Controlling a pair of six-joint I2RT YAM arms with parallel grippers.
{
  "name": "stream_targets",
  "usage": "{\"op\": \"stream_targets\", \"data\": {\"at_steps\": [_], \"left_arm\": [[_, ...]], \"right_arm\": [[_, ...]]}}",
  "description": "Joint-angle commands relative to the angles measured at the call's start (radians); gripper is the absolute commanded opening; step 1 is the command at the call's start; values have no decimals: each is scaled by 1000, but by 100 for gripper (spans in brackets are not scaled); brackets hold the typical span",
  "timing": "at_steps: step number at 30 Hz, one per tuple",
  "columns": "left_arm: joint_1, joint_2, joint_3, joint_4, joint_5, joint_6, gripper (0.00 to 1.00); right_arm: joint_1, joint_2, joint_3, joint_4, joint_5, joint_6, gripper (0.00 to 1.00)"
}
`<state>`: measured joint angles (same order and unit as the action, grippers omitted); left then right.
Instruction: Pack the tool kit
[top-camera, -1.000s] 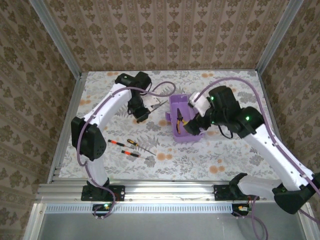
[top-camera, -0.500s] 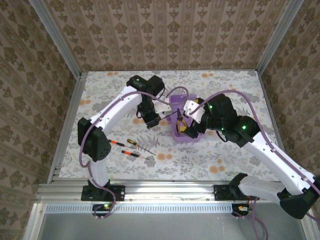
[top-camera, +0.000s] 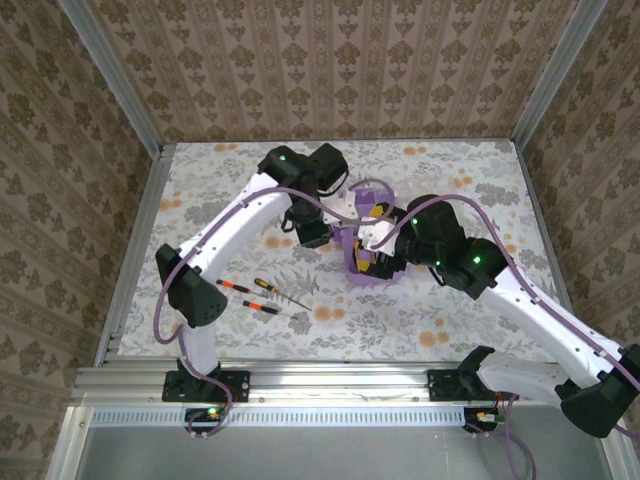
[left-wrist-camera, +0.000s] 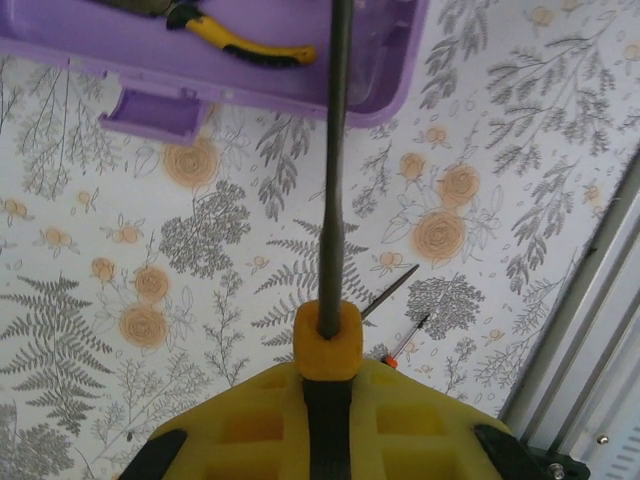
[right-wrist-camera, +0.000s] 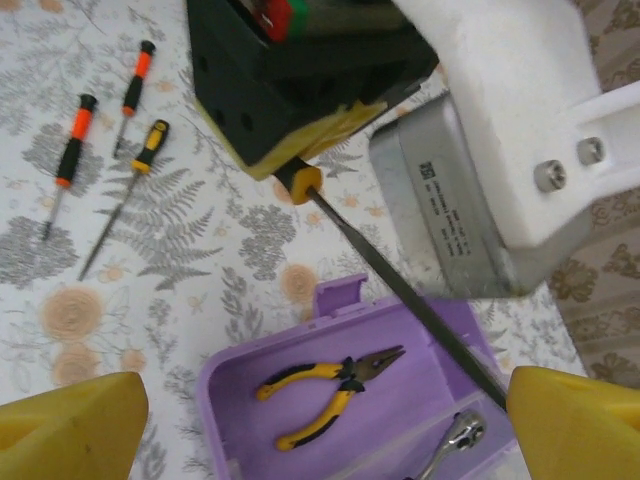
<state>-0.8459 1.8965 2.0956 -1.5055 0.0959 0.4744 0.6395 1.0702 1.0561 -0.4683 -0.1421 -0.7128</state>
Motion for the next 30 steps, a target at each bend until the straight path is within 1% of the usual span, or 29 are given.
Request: {"op": "stream_targets", "data": {"at_steps": [1, 7, 11, 13, 16, 18, 26, 27, 28, 29, 30], "left_arm": [[-41, 37, 53, -78, -5, 16, 0], [-73, 46, 83, -98, 1, 13, 0], [-75, 44, 83, -104, -2, 9, 0], [-75, 41, 88, -105, -3, 10, 0], [-76, 38, 106, -106, -3, 12, 0], [-75, 38, 125, -111, 2, 15, 0], [-81, 36, 150, -122, 10, 18, 0], [-80, 36, 150, -122, 10, 18, 0], [-80, 36, 152, -118, 10, 20, 0], [-80, 35, 153, -116, 10, 20, 0], [-79, 32, 154, -111, 12, 22, 0]], "right_arm": [[1, 28, -15, 79, 83, -42, 93], [2, 68, -2, 86, 123, -74, 84], [0, 84, 14, 66, 113, -76, 67], [-1, 95, 23, 41, 99, -76, 61], [-3, 108, 31, 12, 87, -79, 54], [-4, 118, 30, 7, 86, -80, 52], [-9, 139, 43, -7, 78, -79, 38], [-9, 142, 50, -19, 74, -76, 33], [-9, 147, 56, -33, 69, -76, 23], [-9, 149, 57, -39, 68, -76, 12], [-9, 151, 54, -39, 68, -76, 5]]}}
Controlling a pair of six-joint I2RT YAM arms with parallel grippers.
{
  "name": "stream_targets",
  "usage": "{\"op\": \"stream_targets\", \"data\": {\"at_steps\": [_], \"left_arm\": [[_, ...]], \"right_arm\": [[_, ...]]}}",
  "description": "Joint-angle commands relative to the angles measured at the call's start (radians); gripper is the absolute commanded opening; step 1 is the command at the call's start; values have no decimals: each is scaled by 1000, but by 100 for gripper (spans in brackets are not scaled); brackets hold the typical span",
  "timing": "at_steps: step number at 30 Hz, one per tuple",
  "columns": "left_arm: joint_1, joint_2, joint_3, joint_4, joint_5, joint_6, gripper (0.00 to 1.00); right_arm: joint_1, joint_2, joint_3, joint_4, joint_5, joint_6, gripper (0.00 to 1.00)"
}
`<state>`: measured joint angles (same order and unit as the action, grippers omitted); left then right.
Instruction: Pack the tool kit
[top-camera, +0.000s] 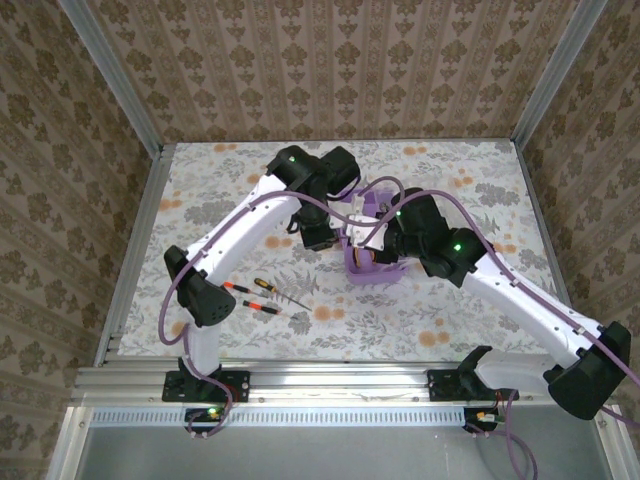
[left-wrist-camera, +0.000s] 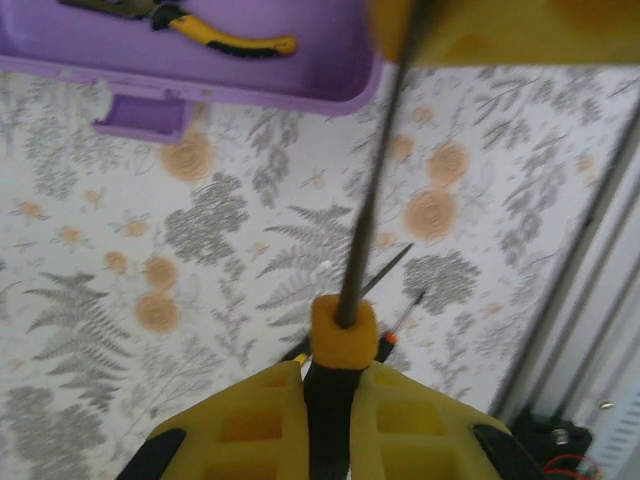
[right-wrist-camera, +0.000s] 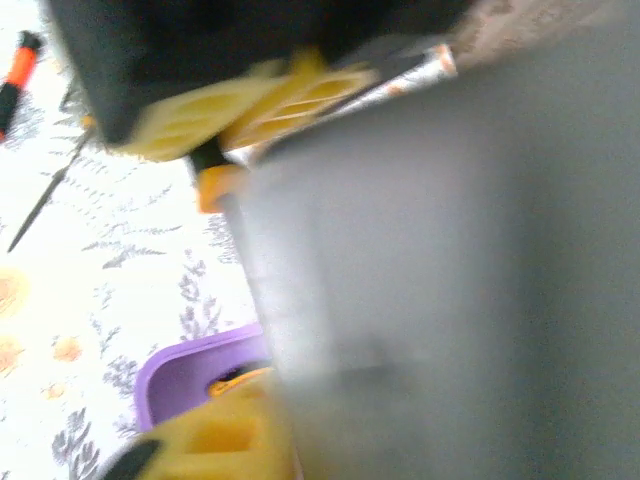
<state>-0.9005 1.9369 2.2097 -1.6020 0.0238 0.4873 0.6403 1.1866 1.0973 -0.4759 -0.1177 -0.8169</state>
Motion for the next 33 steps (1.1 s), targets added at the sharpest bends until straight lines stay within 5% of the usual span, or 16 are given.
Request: {"op": "stream_targets", "data": {"at_steps": [1, 10, 12, 14, 16, 20, 27, 33], "left_arm": [[-24, -10, 42, -13, 85, 10, 0], [-22, -27, 54, 5, 70, 16, 0], [-17, -33, 47, 24, 54, 8, 7], [-6, -47, 31, 56, 30, 0, 22], [5, -84, -5, 124, -27, -23, 56], [34, -205, -130, 310, -97, -46, 99], [224, -429, -402, 590, -43, -229, 100], [403, -498, -588, 669, -68, -484, 100]], "right_arm": [[-10, 34, 7, -32, 43, 27, 5], [-10, 24, -14, -38, 21, 41, 0], [-10, 24, -14, -45, 20, 47, 0], [-11, 22, -14, -53, 24, 55, 0], [-13, 22, -12, -56, 35, 66, 0], [-22, 9, -24, -98, 60, 90, 0], [-90, -38, -56, -108, 115, 219, 0], [-277, 28, 24, -223, 177, 504, 0]]}}
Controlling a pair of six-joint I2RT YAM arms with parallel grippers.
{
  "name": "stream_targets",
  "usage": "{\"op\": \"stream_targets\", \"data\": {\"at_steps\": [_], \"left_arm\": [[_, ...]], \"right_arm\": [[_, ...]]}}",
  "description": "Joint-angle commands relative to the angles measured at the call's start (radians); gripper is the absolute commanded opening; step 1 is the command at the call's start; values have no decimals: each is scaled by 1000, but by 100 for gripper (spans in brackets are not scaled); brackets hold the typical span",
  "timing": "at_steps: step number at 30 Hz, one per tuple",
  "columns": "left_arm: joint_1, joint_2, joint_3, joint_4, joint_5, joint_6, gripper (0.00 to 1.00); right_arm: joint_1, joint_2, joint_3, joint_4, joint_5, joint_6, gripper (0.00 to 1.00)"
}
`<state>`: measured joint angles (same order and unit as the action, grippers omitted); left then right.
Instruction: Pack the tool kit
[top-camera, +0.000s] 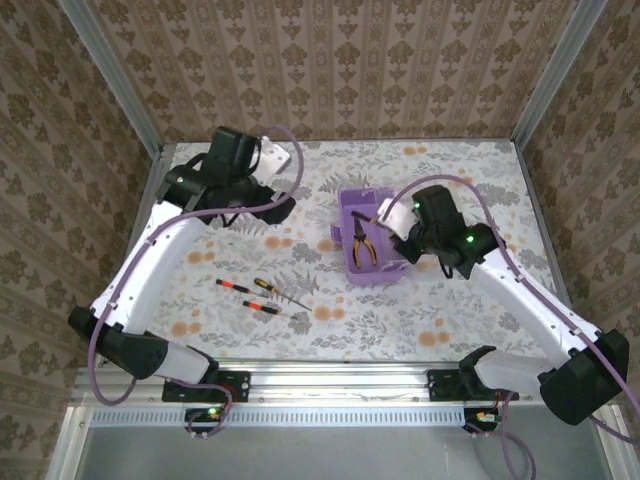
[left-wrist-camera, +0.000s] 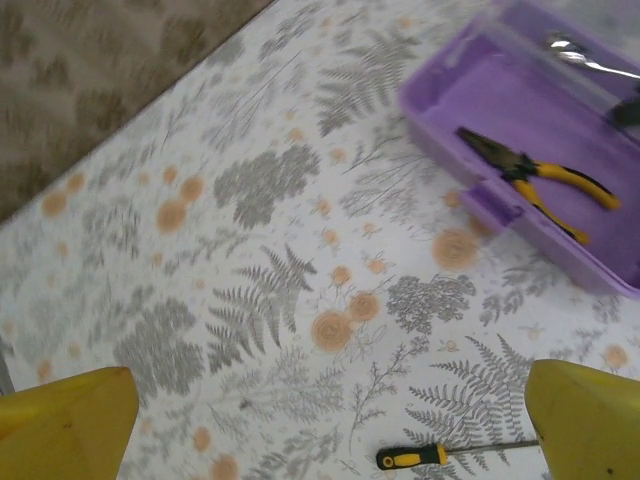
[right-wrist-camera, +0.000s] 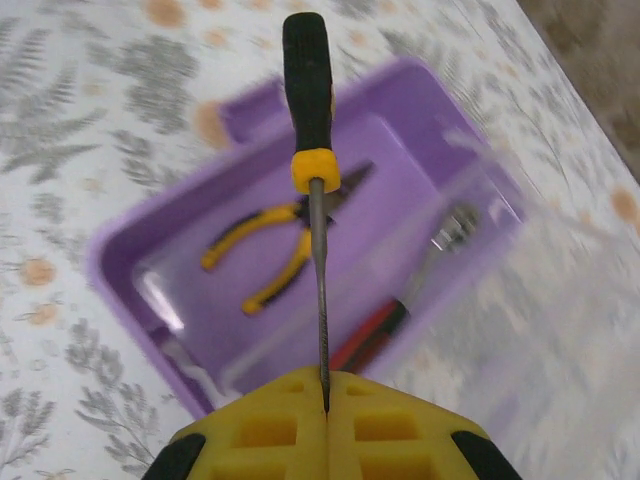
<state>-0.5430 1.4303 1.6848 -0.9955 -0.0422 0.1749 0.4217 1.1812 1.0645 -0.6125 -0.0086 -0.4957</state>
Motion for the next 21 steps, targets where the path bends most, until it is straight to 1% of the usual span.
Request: {"op": "stream_targets", "data": {"at_steps": [1, 2, 3, 4, 6, 9, 11, 15, 21], "left_arm": [[70, 10, -84, 67, -1, -211, 100], [80, 10, -100, 67, -2, -244, 100], [120, 9, -119, 72, -2, -275, 100], [136, 7, -136, 77, -5, -303, 100], [158, -1, -163, 81, -1, -336, 100], [184, -23, -204, 86, 6, -358, 100], [204, -34, -230, 90, 20, -365, 100], [231, -61, -283, 113, 68, -369, 100], [233, -75, -312, 127, 93, -377, 100]], "right_arm": [[-86, 67, 80, -123, 85, 225, 0], [-104, 90, 96, -146, 103, 261, 0], [-132, 121, 111, -167, 129, 312, 0], [-168, 150, 134, -195, 140, 370, 0], [-231, 183, 154, -223, 117, 448, 0], [-297, 164, 134, -185, 114, 514, 0], [-327, 148, 121, -164, 112, 528, 0], [-339, 160, 119, -163, 74, 523, 0], [-331, 161, 107, -147, 40, 551, 0]]}}
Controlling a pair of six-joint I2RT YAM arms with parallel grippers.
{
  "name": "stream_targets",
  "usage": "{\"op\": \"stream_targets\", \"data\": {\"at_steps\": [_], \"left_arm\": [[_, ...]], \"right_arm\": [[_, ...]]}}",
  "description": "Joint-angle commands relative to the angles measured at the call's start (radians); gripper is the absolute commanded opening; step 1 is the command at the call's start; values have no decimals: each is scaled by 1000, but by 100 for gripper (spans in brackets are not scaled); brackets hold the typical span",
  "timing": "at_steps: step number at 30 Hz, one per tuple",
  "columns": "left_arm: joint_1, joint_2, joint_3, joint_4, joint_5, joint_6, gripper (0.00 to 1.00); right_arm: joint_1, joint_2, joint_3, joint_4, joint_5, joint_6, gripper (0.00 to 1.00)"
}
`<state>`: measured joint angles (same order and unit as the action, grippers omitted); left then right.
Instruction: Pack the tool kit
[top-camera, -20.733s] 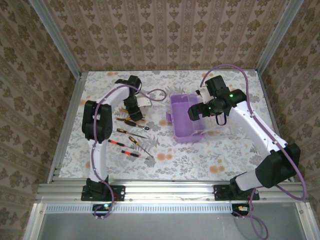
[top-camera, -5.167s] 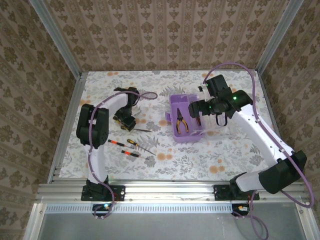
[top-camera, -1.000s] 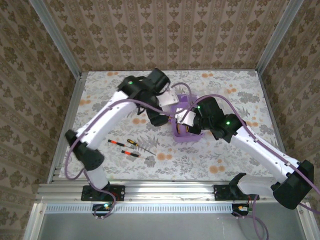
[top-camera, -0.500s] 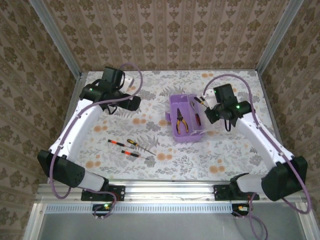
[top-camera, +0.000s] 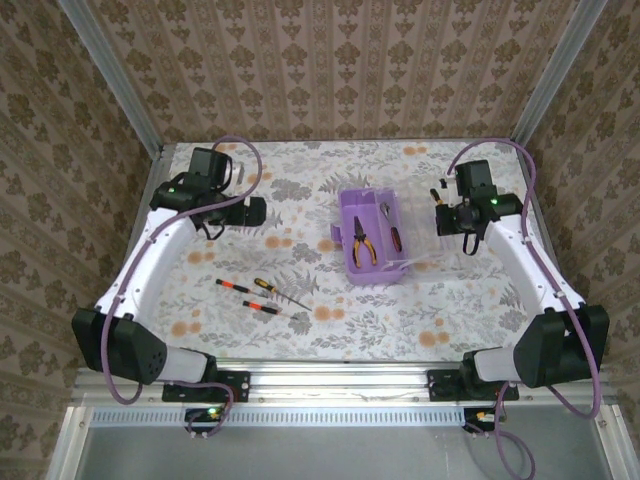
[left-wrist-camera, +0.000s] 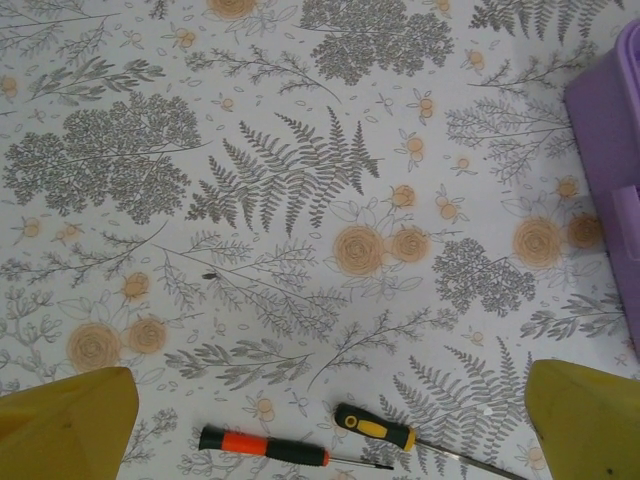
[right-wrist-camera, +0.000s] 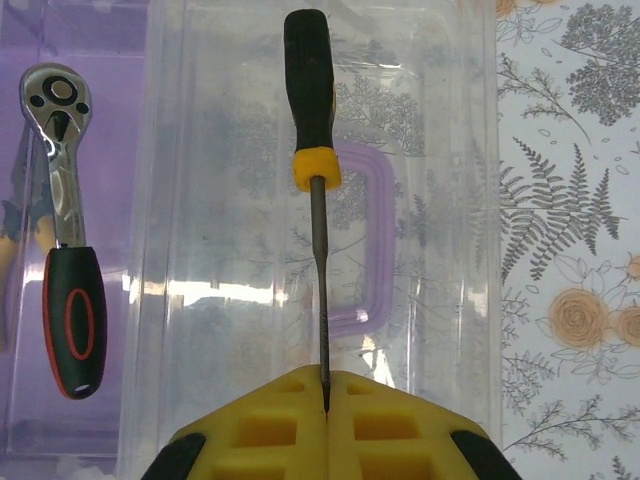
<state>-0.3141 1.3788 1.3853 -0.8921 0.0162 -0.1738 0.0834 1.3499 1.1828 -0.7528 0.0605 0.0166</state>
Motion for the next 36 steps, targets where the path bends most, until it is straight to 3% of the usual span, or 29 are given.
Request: {"op": "stream_targets", "data": {"at_steps": [1, 10, 16, 21, 23, 30, 36], "left_arm": [[4, -23, -14, 23, 35, -27, 100], [57, -31, -116, 56, 139, -114, 100], [61, -44, -147, 50, 153, -114, 100], [73, -50, -164, 36, 160, -114, 100], [83, -56, -187, 28, 161, -146, 100], [110, -118, -364, 131, 255, -253, 100], [105, -189, -500, 159, 220, -368, 100]], "right_arm": [[10, -3, -9, -9, -31, 40, 0], [111, 114, -2, 45, -33, 112, 0], [124, 150, -23, 73, -51, 149, 0], [123, 120, -29, 58, -51, 140, 30], [123, 99, -31, 52, -60, 130, 36], [123, 1, -21, 19, -70, 110, 44], [124, -58, 47, -33, -89, 69, 58]]}}
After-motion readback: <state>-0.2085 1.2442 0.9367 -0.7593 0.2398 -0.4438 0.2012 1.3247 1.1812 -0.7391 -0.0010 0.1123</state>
